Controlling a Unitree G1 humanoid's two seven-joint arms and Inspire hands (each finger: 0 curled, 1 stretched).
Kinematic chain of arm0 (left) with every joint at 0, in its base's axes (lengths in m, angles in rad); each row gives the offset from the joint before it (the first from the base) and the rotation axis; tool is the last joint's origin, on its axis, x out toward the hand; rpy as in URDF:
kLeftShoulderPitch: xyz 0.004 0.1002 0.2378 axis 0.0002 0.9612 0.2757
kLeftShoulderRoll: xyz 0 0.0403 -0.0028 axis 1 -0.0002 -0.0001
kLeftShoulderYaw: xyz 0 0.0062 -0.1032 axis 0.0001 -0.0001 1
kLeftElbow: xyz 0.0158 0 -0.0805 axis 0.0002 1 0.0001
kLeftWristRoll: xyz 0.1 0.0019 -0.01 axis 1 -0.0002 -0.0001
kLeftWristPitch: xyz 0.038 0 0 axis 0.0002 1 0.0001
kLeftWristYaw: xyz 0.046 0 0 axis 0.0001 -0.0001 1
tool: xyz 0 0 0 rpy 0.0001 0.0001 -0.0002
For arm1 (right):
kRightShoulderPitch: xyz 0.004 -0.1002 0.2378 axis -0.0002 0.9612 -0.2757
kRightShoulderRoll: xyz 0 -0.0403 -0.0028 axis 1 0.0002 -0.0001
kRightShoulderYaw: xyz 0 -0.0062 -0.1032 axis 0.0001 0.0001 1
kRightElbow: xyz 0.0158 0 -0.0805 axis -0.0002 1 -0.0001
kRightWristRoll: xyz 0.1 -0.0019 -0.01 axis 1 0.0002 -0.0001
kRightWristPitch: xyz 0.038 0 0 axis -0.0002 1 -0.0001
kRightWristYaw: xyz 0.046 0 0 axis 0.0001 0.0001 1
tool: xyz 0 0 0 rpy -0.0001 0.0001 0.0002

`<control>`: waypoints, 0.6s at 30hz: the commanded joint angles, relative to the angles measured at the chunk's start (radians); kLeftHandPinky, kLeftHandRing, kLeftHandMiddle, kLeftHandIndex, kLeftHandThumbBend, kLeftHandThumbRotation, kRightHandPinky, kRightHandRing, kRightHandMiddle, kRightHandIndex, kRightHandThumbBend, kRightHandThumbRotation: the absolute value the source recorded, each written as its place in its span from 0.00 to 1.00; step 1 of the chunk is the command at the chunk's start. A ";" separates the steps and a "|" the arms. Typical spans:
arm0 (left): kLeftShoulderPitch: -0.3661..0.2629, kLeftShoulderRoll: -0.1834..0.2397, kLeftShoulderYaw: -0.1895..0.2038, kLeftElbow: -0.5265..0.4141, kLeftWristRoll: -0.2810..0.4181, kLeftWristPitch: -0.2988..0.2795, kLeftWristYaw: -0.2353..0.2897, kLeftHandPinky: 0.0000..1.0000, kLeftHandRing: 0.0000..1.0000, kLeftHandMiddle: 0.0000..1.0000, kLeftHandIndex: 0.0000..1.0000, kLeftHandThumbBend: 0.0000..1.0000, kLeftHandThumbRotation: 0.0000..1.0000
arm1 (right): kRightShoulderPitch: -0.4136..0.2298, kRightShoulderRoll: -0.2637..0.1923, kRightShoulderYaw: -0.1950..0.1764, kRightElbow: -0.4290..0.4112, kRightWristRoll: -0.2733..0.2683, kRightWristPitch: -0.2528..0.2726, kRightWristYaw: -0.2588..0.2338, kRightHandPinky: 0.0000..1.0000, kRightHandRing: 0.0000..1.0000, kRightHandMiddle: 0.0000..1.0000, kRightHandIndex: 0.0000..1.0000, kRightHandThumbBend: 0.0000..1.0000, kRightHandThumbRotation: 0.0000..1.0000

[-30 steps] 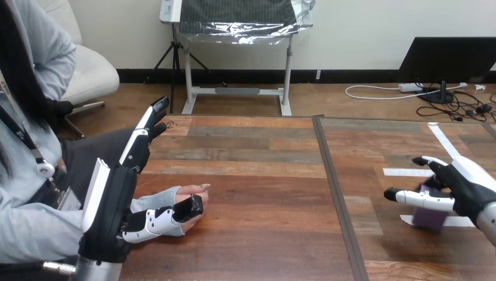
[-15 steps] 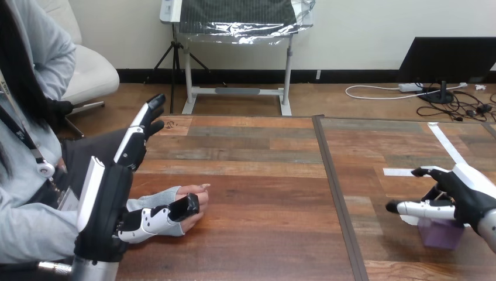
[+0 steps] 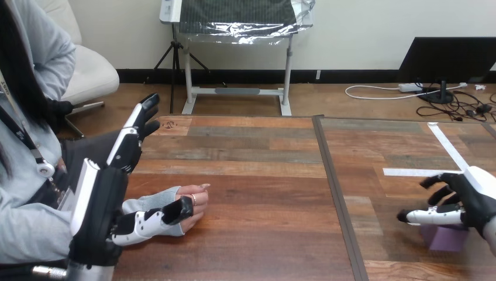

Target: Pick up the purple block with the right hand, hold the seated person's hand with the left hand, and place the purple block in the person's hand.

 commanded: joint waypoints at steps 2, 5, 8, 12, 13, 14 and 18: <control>-0.029 0.020 0.000 -0.053 -0.037 -0.020 -0.021 0.89 0.95 0.96 0.93 1.00 0.67 | -0.027 0.017 -0.005 -0.029 0.010 0.021 -0.062 0.36 0.44 0.52 0.62 0.95 0.14; -0.027 0.023 -0.002 -0.058 -0.052 -0.016 -0.032 0.89 0.95 0.96 0.93 1.00 0.66 | -0.024 0.021 0.002 -0.029 0.003 0.029 -0.079 0.34 0.41 0.50 0.58 0.94 0.09; -0.025 0.024 -0.002 -0.061 -0.064 -0.015 -0.045 0.90 0.95 0.96 0.93 1.00 0.66 | -0.022 0.025 0.006 -0.029 0.000 0.034 -0.092 0.30 0.38 0.46 0.53 0.93 0.04; -0.024 0.022 0.004 -0.064 -0.071 -0.014 -0.054 0.90 0.95 0.96 0.93 1.00 0.66 | -0.018 0.028 0.009 -0.029 -0.002 0.034 -0.109 0.28 0.36 0.43 0.49 0.92 0.02; -0.024 0.021 0.006 -0.065 -0.072 -0.014 -0.056 0.90 0.95 0.96 0.93 1.00 0.66 | -0.017 0.029 0.010 -0.029 -0.002 0.034 -0.112 0.28 0.36 0.43 0.49 0.92 0.01; -0.024 0.020 0.009 -0.065 -0.068 -0.015 -0.055 0.90 0.95 0.96 0.93 1.00 0.66 | -0.015 0.030 0.009 -0.028 0.000 0.031 -0.114 0.28 0.36 0.43 0.48 0.92 0.01; -0.024 0.019 0.015 -0.062 -0.069 -0.017 -0.059 0.89 0.95 0.96 0.92 1.00 0.67 | -0.014 0.032 0.007 -0.029 0.005 0.034 -0.115 0.30 0.38 0.45 0.49 0.91 0.00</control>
